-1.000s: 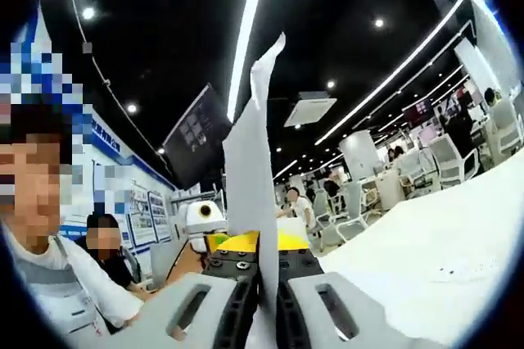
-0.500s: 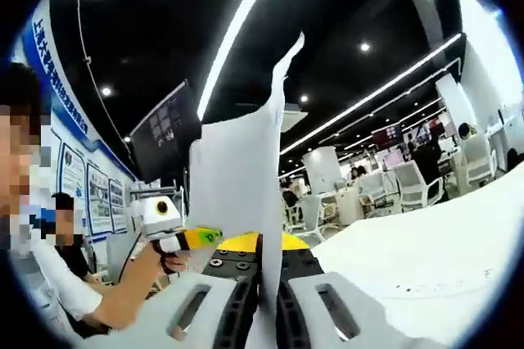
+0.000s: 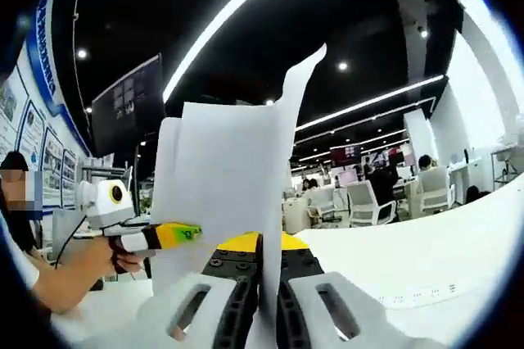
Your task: Organize the stack of printing papers by aligning and flattening the scattered papers on the table
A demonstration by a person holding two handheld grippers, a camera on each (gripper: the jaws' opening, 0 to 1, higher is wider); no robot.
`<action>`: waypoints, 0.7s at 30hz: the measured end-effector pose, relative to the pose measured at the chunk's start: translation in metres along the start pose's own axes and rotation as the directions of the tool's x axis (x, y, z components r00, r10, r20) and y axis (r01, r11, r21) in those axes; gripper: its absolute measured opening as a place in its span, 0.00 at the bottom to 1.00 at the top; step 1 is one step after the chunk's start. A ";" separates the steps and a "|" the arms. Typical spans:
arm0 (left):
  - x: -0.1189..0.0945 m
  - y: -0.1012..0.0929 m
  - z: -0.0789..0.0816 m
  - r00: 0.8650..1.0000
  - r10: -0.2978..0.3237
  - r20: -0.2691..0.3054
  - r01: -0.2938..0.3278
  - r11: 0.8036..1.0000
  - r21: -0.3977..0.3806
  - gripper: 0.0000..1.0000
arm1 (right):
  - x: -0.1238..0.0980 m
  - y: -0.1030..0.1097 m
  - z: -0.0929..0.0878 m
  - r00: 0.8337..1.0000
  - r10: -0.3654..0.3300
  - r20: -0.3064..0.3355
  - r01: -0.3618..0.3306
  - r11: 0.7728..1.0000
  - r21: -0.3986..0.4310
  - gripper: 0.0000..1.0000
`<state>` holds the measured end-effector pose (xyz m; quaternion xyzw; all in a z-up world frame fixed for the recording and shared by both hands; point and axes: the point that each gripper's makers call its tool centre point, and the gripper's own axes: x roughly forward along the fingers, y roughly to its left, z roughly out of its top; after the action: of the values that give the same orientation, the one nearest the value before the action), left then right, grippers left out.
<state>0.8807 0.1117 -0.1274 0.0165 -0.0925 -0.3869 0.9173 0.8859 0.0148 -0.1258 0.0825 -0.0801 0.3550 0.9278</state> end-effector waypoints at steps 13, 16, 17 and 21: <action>0.009 -0.003 -0.027 0.998 -0.054 -0.030 0.053 0.998 -0.024 0.25 | 0.003 -0.018 -0.021 0.999 0.010 -0.035 -0.011 1.000 -0.006 0.30; 0.008 -0.003 -0.026 0.998 -0.048 -0.034 0.048 0.999 -0.003 0.25 | 0.003 -0.014 -0.022 0.999 0.013 -0.045 -0.014 0.999 -0.033 0.36; 0.008 -0.002 -0.026 0.998 -0.048 -0.033 0.049 0.999 0.000 0.26 | 0.003 -0.013 -0.023 0.998 0.016 -0.053 -0.018 0.999 -0.041 0.41; 0.005 -0.002 -0.020 0.998 -0.060 -0.007 0.060 0.997 -0.043 0.26 | -0.002 -0.019 -0.019 0.998 0.020 -0.057 -0.019 1.000 0.015 0.68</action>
<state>0.8866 0.1064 -0.1467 0.0013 -0.0799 -0.4160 0.9059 0.8987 0.0032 -0.1465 0.0781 -0.0518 0.3669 0.9255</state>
